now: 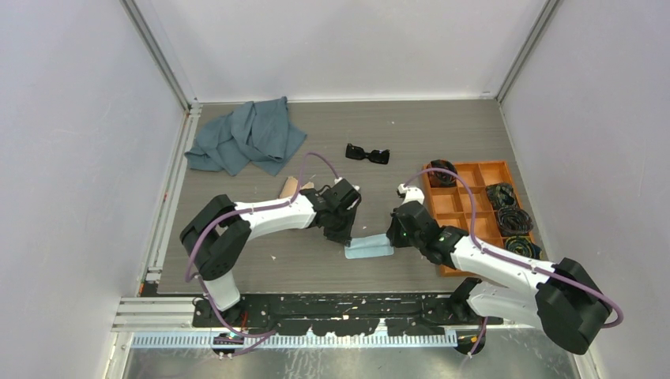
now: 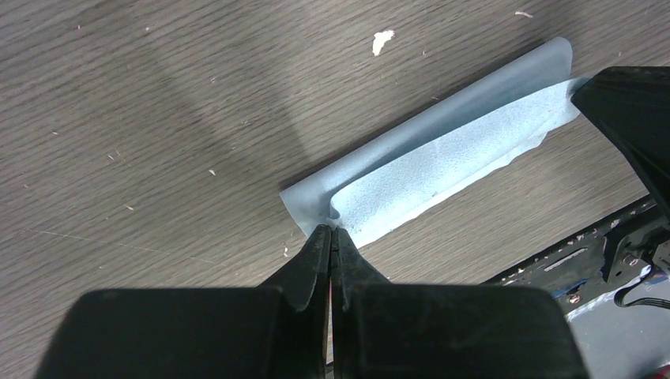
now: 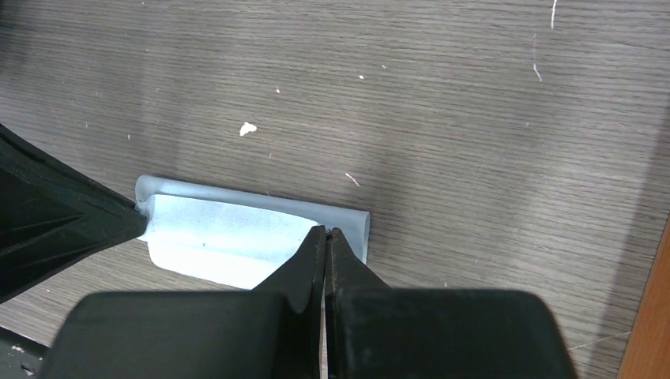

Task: Organize the sunglasses
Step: Fold the glasses cleaning cloth at the center of the board.

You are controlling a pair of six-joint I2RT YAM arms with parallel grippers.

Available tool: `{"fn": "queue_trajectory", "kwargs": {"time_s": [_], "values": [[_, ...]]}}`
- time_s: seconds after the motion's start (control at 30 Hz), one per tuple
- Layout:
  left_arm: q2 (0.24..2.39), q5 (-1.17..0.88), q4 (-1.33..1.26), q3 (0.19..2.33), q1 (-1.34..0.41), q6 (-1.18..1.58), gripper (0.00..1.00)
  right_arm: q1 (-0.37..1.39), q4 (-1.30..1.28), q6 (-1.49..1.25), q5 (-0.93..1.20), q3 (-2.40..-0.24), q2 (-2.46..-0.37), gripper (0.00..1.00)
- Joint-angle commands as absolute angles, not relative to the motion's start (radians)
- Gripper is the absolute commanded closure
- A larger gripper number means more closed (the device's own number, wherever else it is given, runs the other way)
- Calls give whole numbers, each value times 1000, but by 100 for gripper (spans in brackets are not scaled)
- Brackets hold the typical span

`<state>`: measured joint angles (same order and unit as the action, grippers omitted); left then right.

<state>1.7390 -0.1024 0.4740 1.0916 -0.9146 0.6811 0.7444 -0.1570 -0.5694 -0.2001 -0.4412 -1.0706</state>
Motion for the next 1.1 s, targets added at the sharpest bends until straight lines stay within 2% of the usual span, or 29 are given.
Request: {"fn": "queue_trajectory", "kwargs": {"time_s": [0.0, 0.7, 0.87, 1.0, 1.07], "values": [[1720, -111, 447, 1081, -922, 692, 100, 750, -144, -591, -217, -436, -1047, 99], [1744, -114, 446, 1087, -933, 700, 98, 757, -165, -606, -203, -454, -1091, 99], [1747, -109, 465, 1097, -933, 701, 81, 758, -180, -608, -186, -468, -1112, 85], [1735, -96, 486, 1106, -933, 702, 66, 759, -192, -610, -188, -473, -1109, 79], [1724, -82, 503, 1112, -933, 697, 63, 758, -205, -609, -189, -475, -1099, 77]]}}
